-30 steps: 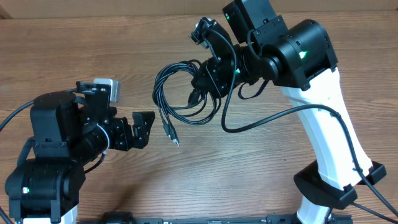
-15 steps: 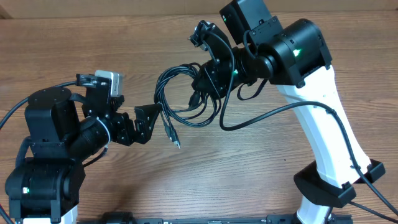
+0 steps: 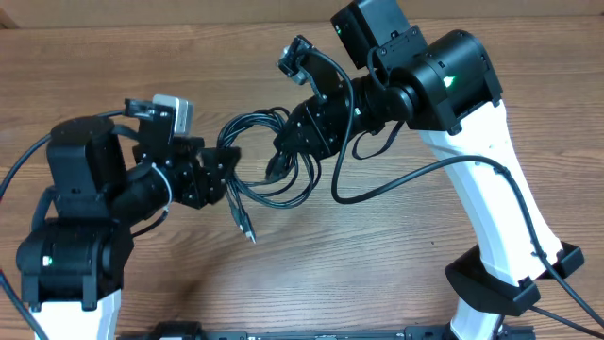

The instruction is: Untangle cables

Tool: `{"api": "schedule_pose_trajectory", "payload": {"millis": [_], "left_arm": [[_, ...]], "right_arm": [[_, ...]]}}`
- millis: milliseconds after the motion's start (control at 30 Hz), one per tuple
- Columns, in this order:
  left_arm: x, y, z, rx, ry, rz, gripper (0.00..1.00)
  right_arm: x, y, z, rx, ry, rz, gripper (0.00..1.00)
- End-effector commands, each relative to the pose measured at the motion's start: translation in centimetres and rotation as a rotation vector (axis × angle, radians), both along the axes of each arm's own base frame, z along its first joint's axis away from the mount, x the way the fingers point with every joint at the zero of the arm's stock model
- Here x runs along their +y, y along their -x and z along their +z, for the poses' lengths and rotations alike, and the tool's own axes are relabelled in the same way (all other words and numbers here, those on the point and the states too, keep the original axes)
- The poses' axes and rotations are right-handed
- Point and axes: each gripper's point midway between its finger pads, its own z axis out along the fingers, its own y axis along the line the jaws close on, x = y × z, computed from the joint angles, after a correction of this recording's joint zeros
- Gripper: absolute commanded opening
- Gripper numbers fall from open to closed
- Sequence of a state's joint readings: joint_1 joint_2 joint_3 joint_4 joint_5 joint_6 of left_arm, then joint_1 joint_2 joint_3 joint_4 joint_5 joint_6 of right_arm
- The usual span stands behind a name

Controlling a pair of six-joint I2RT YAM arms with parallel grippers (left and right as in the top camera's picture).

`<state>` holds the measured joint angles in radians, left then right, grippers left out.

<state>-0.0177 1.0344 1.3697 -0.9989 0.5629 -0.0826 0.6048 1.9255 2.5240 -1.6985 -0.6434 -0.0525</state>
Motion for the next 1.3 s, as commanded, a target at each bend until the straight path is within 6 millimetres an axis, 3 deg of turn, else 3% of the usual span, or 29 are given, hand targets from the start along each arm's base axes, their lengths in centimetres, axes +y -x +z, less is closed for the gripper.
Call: {"api": "schedule_pose_trajectory", "payload": {"millis": [0, 67, 133, 300, 333, 467, 567, 667, 700, 833, 1067, 1267], "left_arm": [[-0.6, -0.2, 0.8, -0.019, 0.024, -0.037, 0.80], [-0.8, -0.3, 0.9, -0.024, 0.032, -0.048, 0.78], [-0.8, -0.3, 1.0, -0.029, 0.034, -0.050, 0.69], [-0.8, -0.3, 1.1, -0.032, 0.033, -0.049, 0.08], [-0.8, -0.3, 1.1, -0.031, 0.034, -0.049, 0.04], [-0.8, -0.3, 1.1, -0.024, 0.041, -0.044, 0.04], [-0.8, -0.2, 1.0, -0.019, 0.043, -0.047, 0.04], [-0.8, 0.1, 0.8, -0.007, 0.044, -0.047, 0.04], [-0.9, 0.2, 0.8, -0.001, 0.048, -0.052, 0.04], [-1.5, 1.0, 0.6, 0.029, 0.076, -0.087, 0.04], [-1.6, 2.3, -0.7, 0.145, 0.112, -0.065, 0.04], [-2.8, 4.0, 0.0, 0.208, 0.194, -0.117, 0.04]], "right_arm": [[0.6, 1.6, 1.5, 0.013, -0.068, 0.051, 0.06], [0.7, 1.8, 1.5, 0.013, -0.067, 0.056, 0.06], [0.8, 1.8, 1.5, 0.013, -0.067, 0.058, 0.06], [0.8, 1.9, 1.6, 0.016, -0.070, 0.059, 0.06], [0.8, 1.9, 1.5, 0.015, -0.069, 0.059, 0.06], [0.4, 1.2, 1.0, -0.011, -0.032, 0.031, 0.08], [-0.4, -0.1, 0.1, -0.058, 0.039, -0.019, 0.18], [-1.2, -1.3, -0.7, -0.104, 0.106, -0.067, 0.74], [-1.6, -1.8, -0.9, -0.126, 0.134, -0.088, 0.83], [-2.9, -3.8, -1.4, -0.206, 0.218, -0.163, 0.85], [-2.3, -4.9, -0.6, -0.340, 0.199, -0.083, 0.84], [-1.8, -5.6, 0.1, -0.451, 0.184, -0.011, 0.84]]}}
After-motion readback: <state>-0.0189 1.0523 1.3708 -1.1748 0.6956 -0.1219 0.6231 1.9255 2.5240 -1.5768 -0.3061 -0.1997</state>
